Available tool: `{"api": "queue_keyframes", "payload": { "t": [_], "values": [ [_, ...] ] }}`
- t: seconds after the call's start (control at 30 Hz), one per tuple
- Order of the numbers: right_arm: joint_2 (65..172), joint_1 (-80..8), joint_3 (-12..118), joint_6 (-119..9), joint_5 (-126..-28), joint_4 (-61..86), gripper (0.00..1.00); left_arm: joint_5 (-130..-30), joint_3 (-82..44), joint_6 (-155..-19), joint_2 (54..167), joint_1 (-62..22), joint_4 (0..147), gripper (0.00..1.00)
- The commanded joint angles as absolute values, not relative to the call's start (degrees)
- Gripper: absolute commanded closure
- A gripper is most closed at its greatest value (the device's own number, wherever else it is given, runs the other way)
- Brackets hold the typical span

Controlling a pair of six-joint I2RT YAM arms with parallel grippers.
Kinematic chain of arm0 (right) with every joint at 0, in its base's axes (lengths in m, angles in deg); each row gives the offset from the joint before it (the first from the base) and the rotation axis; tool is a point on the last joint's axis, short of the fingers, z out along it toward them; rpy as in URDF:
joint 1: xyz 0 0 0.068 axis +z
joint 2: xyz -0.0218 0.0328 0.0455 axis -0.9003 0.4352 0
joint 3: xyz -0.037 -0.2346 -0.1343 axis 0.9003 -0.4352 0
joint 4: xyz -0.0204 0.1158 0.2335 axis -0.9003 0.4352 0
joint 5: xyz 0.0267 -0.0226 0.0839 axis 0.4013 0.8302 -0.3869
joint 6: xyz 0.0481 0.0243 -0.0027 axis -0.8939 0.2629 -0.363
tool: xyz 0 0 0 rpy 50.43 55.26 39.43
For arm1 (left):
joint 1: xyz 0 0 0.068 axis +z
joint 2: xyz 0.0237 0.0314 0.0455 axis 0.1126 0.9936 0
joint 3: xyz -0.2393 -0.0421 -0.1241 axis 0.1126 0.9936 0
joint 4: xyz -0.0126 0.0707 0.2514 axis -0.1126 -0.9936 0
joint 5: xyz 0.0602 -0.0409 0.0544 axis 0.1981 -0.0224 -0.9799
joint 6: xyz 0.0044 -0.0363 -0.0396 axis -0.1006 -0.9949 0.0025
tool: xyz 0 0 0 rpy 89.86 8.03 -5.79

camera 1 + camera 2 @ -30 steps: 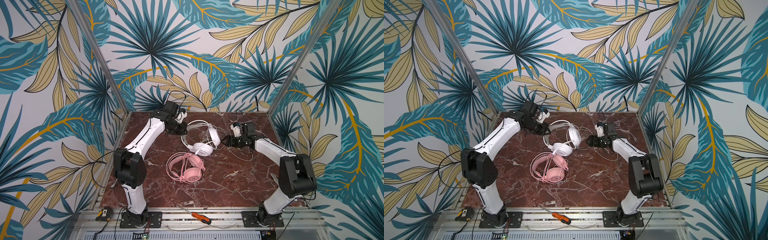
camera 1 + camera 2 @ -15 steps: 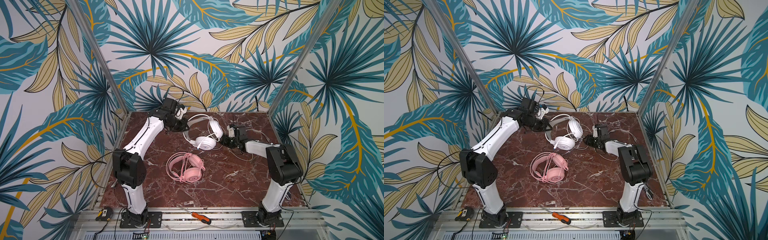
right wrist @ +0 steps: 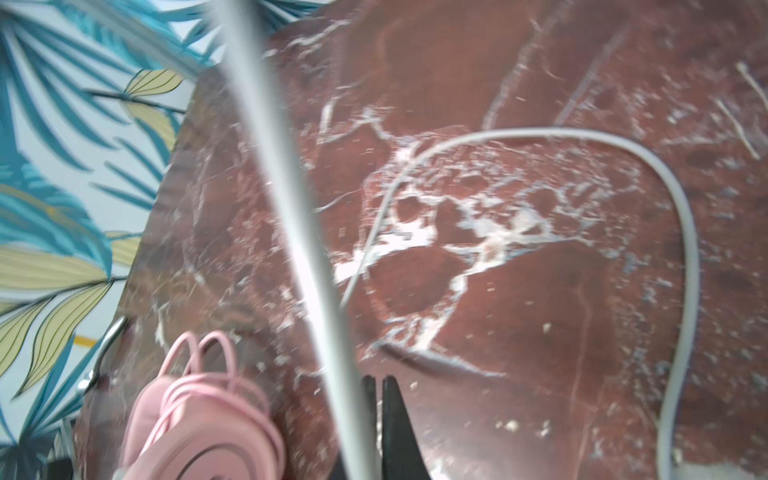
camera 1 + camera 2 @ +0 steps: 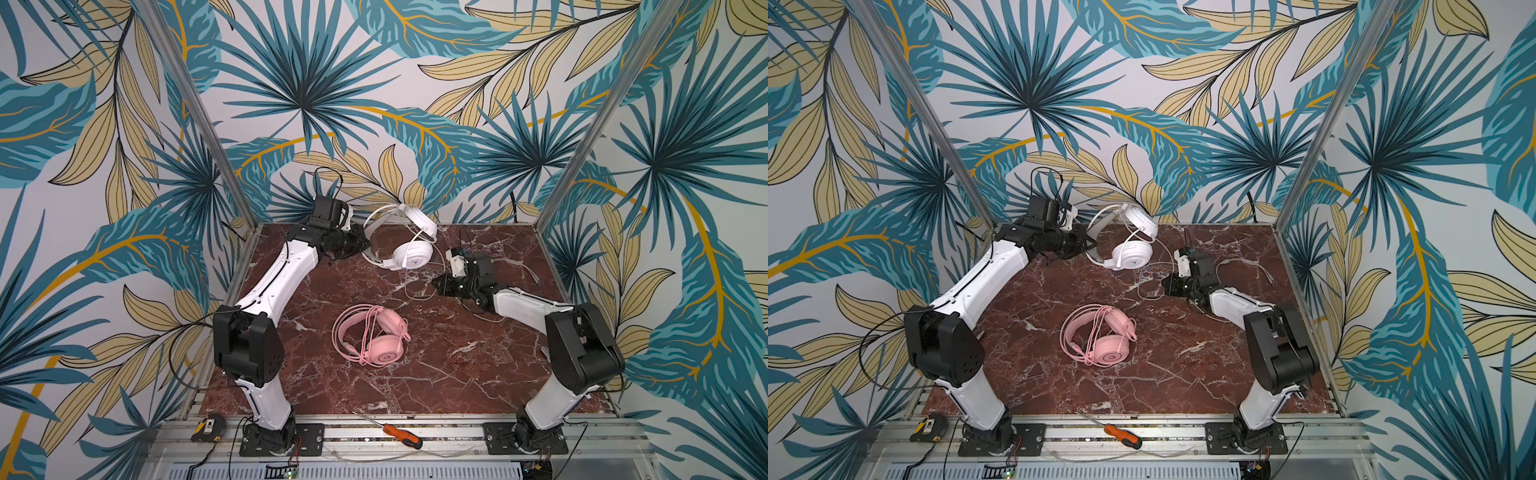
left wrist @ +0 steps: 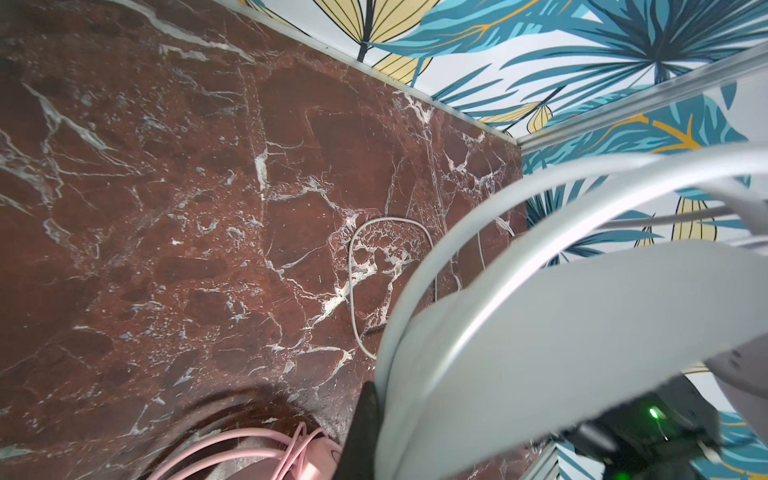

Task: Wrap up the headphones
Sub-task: 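Grasp the grey cable again with the right gripper near the table, then carry the grey cable up and around the white headset, right gripper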

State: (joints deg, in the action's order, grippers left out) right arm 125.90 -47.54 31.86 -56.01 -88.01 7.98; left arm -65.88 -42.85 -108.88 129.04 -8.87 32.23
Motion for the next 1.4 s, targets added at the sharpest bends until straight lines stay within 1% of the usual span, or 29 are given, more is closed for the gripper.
{"api": "queue_keyframes", "payload": {
  "t": [0.0,0.17,0.27,0.43,0.67,0.87,1.07,1.27,1.37],
  "values": [
    [122.0,-44.9,31.6,-45.8,-84.2,19.3,1.0,-68.4,-43.1,-118.1,127.9,-8.6,39.6,1.0],
    [118.1,-40.6,31.5,-38.0,-79.8,28.5,1.0,-73.4,-42.5,-122.1,127.6,-8.6,39.7,1.0],
    [115.1,-37.4,30.8,-33.0,-78.5,30.6,1.0,-77.3,-43.2,-122.7,128.0,-8.6,37.1,1.0],
    [110.1,-33.2,30.1,-23.8,-78.7,33.5,1.0,-81.0,-42.5,-123.6,128.1,-8.8,35.3,1.0],
    [107.3,-30.5,33.7,-12.4,-79.5,44.0,1.0,-85.9,-42.3,-123.7,129.2,-9.1,32.7,1.0],
    [108.6,-29.4,40.8,-1.1,-78.4,54.6,1.0,-90.9,-45.5,-122.6,132.2,-10.8,29.0,1.0],
    [111.2,-29.3,49.5,8.7,-77.7,60.4,1.0,-97.3,-51.7,-118.9,136.9,-14.5,22.6,1.0],
    [115.9,-29.3,57.8,17.0,-79.0,66.5,1.0,-98.2,-53.6,-117.0,139.5,-16.6,20.5,1.0],
    [118.8,-29.3,61.9,19.9,-77.2,69.8,1.0,-98.6,-54.6,-115.6,140.7,-17.9,19.6,1.0]
  ]
}}
